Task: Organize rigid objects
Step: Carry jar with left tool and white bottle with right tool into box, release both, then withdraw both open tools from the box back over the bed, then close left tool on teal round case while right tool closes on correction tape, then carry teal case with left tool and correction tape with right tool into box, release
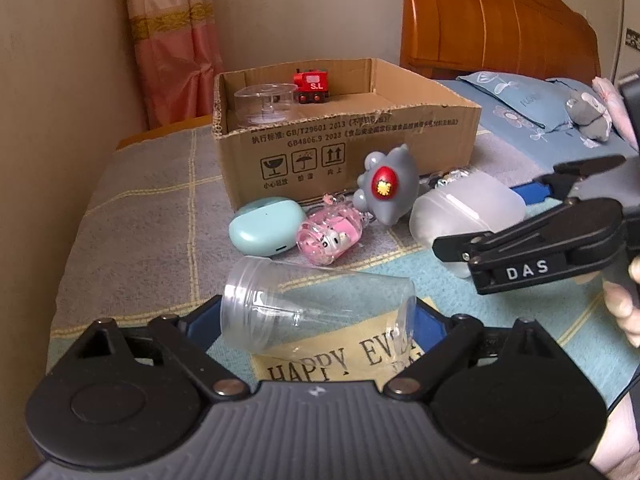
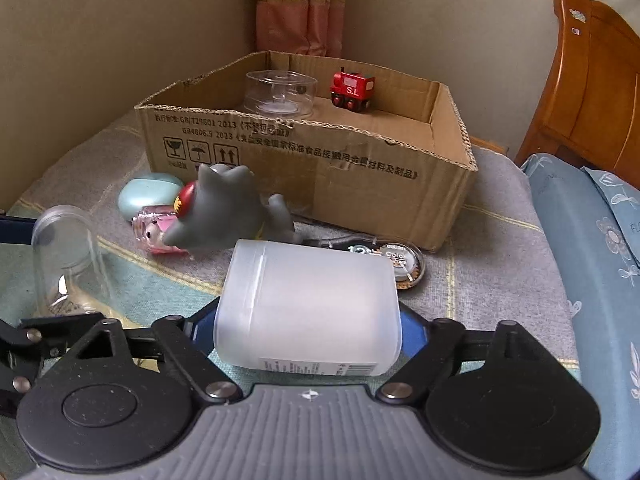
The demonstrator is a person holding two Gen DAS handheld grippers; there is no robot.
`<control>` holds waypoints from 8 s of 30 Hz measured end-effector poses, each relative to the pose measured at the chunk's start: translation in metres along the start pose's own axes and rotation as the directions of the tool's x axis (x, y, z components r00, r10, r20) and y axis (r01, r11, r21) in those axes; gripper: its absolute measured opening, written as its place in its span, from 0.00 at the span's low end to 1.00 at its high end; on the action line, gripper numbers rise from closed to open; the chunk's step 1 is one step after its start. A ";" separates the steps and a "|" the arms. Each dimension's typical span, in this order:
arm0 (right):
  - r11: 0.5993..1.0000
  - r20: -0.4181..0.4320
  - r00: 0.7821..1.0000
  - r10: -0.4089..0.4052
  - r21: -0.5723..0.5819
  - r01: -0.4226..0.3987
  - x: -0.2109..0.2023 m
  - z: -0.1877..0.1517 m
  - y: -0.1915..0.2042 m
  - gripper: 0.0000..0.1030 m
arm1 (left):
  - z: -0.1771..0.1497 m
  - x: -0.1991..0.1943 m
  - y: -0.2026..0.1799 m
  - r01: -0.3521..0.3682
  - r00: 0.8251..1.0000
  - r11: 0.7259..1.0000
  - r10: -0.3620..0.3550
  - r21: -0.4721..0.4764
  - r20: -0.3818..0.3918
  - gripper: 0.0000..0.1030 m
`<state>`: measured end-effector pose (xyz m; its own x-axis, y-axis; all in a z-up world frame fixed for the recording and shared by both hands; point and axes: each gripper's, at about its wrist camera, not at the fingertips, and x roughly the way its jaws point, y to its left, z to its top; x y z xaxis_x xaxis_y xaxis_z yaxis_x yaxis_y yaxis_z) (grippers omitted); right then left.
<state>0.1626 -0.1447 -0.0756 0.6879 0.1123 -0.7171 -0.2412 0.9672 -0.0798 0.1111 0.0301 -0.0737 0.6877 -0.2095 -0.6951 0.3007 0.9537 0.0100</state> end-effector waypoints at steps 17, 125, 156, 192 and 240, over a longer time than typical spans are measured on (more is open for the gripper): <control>0.996 0.095 0.993 0.077 0.031 -0.080 -0.052 0.014 -0.015 0.84 | 0.035 -0.036 -0.004 0.012 0.999 0.999 -0.014 0.044 0.050 0.88; 0.998 -0.045 0.998 0.047 0.034 -0.045 0.023 -0.004 -0.063 1.00 | 0.026 0.057 0.052 -0.090 0.991 0.990 0.079 -0.111 -0.105 0.99; 0.992 -0.006 0.999 -0.040 0.121 0.040 0.042 0.003 -0.090 1.00 | 0.032 0.064 0.074 -0.096 0.991 0.988 0.084 -0.122 -0.101 0.99; 0.993 0.018 0.999 -0.035 0.117 0.033 0.050 0.015 -0.064 1.00 | 0.054 0.076 0.056 -0.143 0.985 0.971 0.121 -0.192 -0.122 0.77; 0.995 0.141 0.985 0.095 -0.031 -0.092 -0.029 0.069 -0.075 0.89 | 0.106 0.005 0.042 0.030 0.997 0.999 -0.028 0.022 -0.067 0.58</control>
<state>0.2079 -0.2044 -0.0015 0.7514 0.2351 -0.6165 -0.3243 0.9453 -0.0347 0.1976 0.0461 -0.0007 0.6335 -0.2214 -0.7414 0.3354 0.9421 0.0053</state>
